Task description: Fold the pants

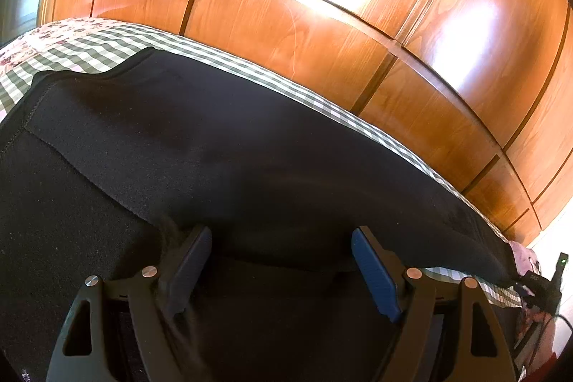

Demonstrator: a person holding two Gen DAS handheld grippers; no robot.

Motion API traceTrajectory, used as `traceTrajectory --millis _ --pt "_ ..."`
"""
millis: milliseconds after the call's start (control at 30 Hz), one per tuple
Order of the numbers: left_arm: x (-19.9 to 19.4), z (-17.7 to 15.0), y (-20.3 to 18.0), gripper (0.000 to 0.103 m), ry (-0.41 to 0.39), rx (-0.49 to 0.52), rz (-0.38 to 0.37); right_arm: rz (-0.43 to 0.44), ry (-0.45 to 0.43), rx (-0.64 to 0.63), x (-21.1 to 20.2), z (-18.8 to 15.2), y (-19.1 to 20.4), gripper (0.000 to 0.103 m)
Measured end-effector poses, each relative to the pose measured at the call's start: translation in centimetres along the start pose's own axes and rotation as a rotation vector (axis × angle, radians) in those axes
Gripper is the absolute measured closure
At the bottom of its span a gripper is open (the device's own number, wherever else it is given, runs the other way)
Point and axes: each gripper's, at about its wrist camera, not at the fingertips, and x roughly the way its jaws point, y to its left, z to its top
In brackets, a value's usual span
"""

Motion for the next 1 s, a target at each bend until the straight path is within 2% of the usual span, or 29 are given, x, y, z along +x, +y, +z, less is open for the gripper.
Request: traceTrajectory --millis 100,133,233,300,367,467,600,667,767,833,933,1000 --pt "0.1 0.0 -0.1 0.021 0.006 0.003 0.006 0.047 -0.068 -0.167 -2.4 -0.8 4.3 0.058" --pt "0.1 0.1 -0.1 0.021 0.008 0.004 0.006 0.08 -0.075 -0.223 -2.9 -1.2 5.9 0.055" --pt "0.2 0.2 -0.3 0.02 0.015 0.005 0.009 0.184 -0.064 -0.349 -3.7 -2.6 10.4 0.054" --pt "0.3 0.3 -0.4 0.02 0.019 0.003 0.012 0.219 -0.042 -0.432 -3.6 -3.8 13.3 0.054" --pt "0.3 0.4 -0.4 0.019 0.027 0.003 0.013 0.257 0.025 -0.519 -2.7 -5.0 16.1 0.054" --pt "0.3 0.5 -0.1 0.019 0.033 -0.016 -0.007 0.228 0.072 -0.65 -1.5 -6.8 18.8 0.054" --pt "0.1 0.7 0.7 0.019 0.035 -0.06 -0.051 0.229 0.075 -0.641 -0.7 -6.4 18.5 0.05" --pt "0.0 1.0 0.8 0.019 0.053 -0.075 -0.059 0.227 0.079 -0.613 -0.7 -6.4 18.2 0.042" --pt "0.5 2.8 0.7 0.02 0.121 -0.06 -0.088 0.241 0.09 -0.575 -1.0 -6.5 17.8 0.038" --pt "0.6 4.8 0.8 0.02 0.135 -0.04 -0.105 0.257 0.095 -0.557 -0.5 -6.2 17.5 0.038" --pt "0.4 8.9 1.5 0.02 0.075 -0.012 -0.058 0.252 0.088 -0.56 -0.8 -6.3 17.4 0.038" --pt "1.0 11.8 2.3 0.02 0.043 0.021 0.019 0.247 0.082 -0.564 -0.7 -6.2 17.4 0.038"
